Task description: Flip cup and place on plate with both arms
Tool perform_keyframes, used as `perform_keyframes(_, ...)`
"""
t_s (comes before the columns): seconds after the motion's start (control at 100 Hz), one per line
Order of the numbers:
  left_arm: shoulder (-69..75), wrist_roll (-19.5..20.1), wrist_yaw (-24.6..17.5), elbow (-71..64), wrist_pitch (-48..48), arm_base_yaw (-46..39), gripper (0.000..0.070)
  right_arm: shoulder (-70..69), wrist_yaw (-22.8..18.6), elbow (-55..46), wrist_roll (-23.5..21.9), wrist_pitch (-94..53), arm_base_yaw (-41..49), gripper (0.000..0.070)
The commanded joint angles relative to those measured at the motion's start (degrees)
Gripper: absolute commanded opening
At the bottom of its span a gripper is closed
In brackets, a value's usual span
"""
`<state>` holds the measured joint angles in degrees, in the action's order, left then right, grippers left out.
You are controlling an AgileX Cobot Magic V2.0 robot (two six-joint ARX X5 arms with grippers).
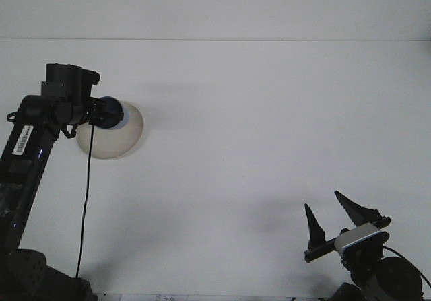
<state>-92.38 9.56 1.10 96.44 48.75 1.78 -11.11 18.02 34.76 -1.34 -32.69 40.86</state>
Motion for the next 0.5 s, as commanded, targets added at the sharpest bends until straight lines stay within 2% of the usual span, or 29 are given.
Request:
perform_keyframes(0.0,-2.27,-0.11,-0.37,1.01,-1.64,-1.25,0.0009,-0.13,0.0,0.13,-0.57,0.42,0.57,0.0495)
perform_keyframes(0.49,-15.15,-1.25,0.24,1.01,-4.26,-5.77,0.001,-0.13,0.02,0.13,-0.59,-0.17,0.57,0.0495)
